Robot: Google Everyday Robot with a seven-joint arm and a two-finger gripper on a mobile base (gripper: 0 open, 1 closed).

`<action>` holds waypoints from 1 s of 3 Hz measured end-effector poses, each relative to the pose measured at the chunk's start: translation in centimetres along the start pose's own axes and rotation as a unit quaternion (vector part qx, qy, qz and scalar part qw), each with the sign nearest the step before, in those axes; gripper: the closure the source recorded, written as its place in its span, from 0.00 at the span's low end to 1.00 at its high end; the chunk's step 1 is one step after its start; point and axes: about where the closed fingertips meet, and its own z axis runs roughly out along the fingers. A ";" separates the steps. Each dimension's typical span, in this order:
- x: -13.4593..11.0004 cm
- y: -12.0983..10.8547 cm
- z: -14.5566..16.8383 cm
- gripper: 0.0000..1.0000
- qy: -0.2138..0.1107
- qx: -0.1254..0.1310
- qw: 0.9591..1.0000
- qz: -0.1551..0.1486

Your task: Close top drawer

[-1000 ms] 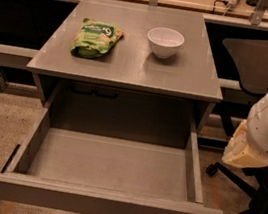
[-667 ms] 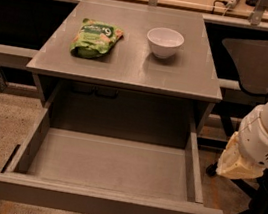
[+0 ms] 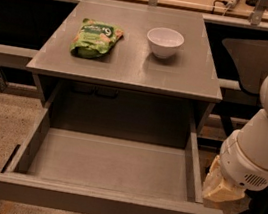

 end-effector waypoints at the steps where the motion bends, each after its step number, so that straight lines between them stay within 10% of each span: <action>1: -0.3 1.5 2.5 1.00 -0.002 -0.026 1.000 -0.001; 3: -0.5 3.7 7.9 1.00 -0.007 -0.076 0.997 0.020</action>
Offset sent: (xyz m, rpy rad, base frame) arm -0.0453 0.0258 -0.0819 0.0512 0.1807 -0.0255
